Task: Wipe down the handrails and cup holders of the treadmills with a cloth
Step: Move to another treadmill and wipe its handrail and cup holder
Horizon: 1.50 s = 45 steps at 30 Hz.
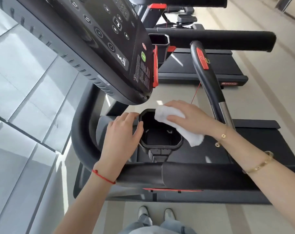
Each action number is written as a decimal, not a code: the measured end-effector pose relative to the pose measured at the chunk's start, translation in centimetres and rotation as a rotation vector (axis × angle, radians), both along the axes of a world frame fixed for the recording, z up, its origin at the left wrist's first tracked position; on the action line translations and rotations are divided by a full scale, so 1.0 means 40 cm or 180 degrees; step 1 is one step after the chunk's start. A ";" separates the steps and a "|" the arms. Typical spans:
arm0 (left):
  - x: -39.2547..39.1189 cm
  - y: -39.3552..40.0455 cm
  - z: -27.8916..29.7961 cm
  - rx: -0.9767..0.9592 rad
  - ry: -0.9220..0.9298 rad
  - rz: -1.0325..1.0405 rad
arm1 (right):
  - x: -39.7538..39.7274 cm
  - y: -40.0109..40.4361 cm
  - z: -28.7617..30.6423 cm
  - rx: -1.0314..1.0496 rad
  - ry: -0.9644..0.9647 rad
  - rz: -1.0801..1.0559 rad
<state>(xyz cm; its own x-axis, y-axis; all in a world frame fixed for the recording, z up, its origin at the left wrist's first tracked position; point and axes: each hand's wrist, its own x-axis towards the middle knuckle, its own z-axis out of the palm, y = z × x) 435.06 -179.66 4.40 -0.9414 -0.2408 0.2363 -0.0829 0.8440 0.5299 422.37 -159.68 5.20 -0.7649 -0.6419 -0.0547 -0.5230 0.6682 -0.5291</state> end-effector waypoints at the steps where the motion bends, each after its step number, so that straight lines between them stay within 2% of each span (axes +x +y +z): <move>1: -0.001 -0.004 -0.002 0.0032 -0.0023 -0.0034 | 0.004 0.009 -0.001 -0.0049 -0.0032 -0.0053; 8: -0.001 -0.008 -0.004 0.0205 -0.0025 -0.0141 | 0.000 -0.140 0.022 0.0251 0.0318 0.0477; 13: 0.001 -0.007 -0.004 0.0239 -0.0010 -0.0200 | 0.037 -0.068 0.008 -0.0025 0.0134 -0.0190; 17: -0.003 -0.008 -0.011 0.0260 -0.0022 -0.0172 | 0.111 -0.012 -0.024 -0.0325 -0.0370 -0.0907; 20: -0.004 -0.006 -0.014 0.0256 0.0002 -0.0167 | 0.138 0.002 -0.036 -0.0529 -0.0732 -0.1112; 25: -0.004 -0.002 -0.019 0.0131 0.0026 -0.0138 | 0.028 -0.039 0.011 -0.0490 -0.0790 -0.0874; 31: -0.003 -0.003 -0.019 0.0078 0.0028 -0.0099 | 0.116 0.014 -0.047 -0.0681 -0.0538 -0.0784; 33: -0.002 -0.004 -0.017 0.0089 0.0002 -0.0092 | 0.103 0.018 -0.043 -0.0503 -0.0397 -0.0714; 36: -0.004 0.001 -0.011 0.0103 -0.0008 -0.0070 | 0.039 -0.027 -0.005 -0.0112 -0.0004 -0.0175; 38: -0.004 0.007 -0.009 0.0115 -0.0002 -0.0012 | 0.001 -0.076 0.020 0.0037 0.0048 0.0396; 40: -0.002 0.010 -0.010 0.0146 -0.0017 0.0025 | -0.018 -0.111 0.029 0.0164 0.0037 0.0669; 45: 0.008 0.009 -0.016 0.0265 -0.0057 -0.0033 | 0.020 -0.074 0.006 -0.0202 -0.0005 -0.0019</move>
